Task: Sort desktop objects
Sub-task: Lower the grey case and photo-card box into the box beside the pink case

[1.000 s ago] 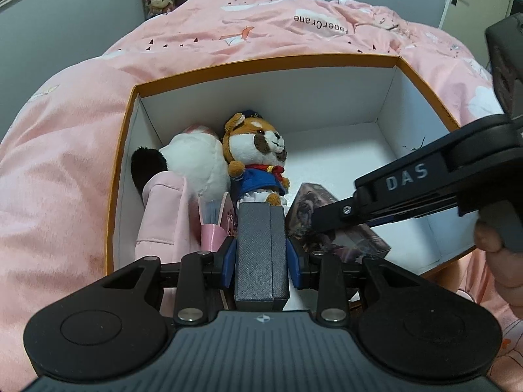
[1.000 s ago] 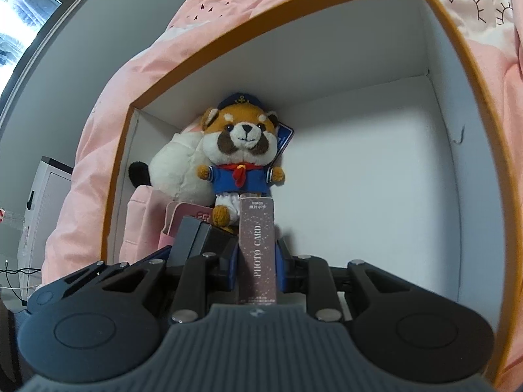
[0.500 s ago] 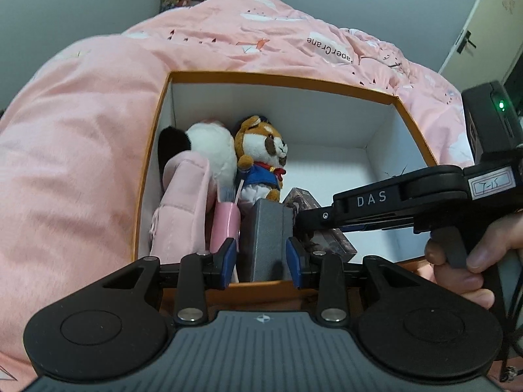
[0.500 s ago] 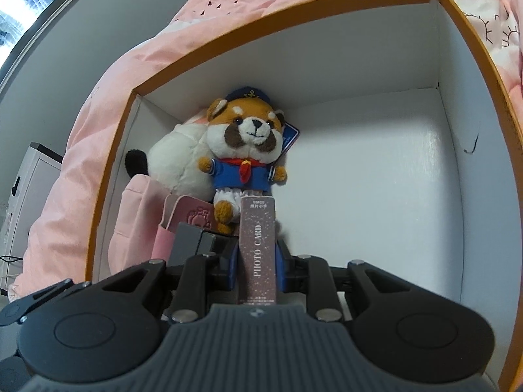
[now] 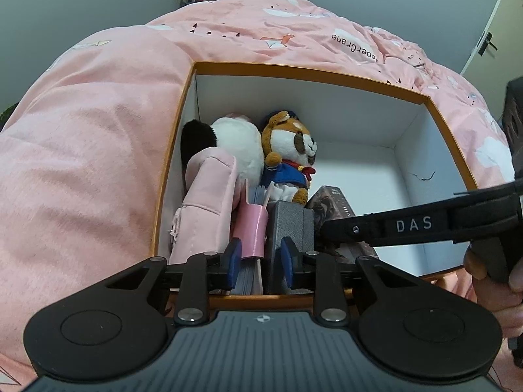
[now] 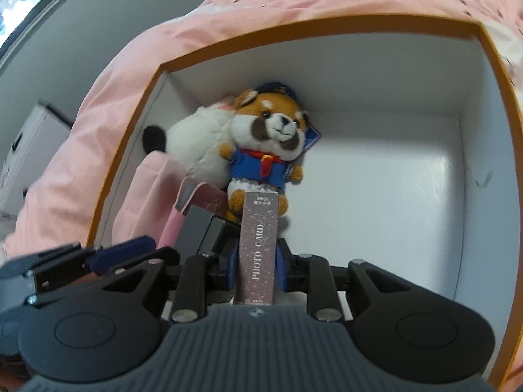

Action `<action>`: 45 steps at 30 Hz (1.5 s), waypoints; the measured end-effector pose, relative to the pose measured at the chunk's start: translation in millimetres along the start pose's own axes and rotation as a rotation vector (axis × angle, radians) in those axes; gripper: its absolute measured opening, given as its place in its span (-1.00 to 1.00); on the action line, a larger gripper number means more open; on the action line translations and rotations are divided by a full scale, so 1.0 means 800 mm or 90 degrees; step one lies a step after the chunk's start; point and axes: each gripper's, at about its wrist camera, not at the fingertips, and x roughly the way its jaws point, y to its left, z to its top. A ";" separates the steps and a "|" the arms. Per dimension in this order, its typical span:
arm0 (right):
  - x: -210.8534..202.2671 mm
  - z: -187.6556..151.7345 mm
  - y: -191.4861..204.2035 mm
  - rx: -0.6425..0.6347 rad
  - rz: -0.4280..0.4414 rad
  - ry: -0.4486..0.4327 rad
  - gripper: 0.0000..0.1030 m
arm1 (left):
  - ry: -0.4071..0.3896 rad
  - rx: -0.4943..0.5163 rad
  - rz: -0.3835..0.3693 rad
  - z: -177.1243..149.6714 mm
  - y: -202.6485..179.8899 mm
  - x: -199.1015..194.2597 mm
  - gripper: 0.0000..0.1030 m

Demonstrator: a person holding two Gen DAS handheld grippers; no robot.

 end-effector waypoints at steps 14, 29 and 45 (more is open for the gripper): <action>0.023 0.003 -0.023 0.123 0.066 0.048 -0.40 | -0.003 -0.036 -0.019 0.004 0.012 0.000 -0.47; 0.018 -0.021 -0.012 0.137 0.150 0.029 0.04 | -0.004 -0.075 -0.066 0.003 0.032 -0.011 -0.47; 0.021 -0.020 0.004 0.091 0.109 0.002 0.03 | 0.004 -0.034 -0.018 0.000 0.011 -0.002 -0.49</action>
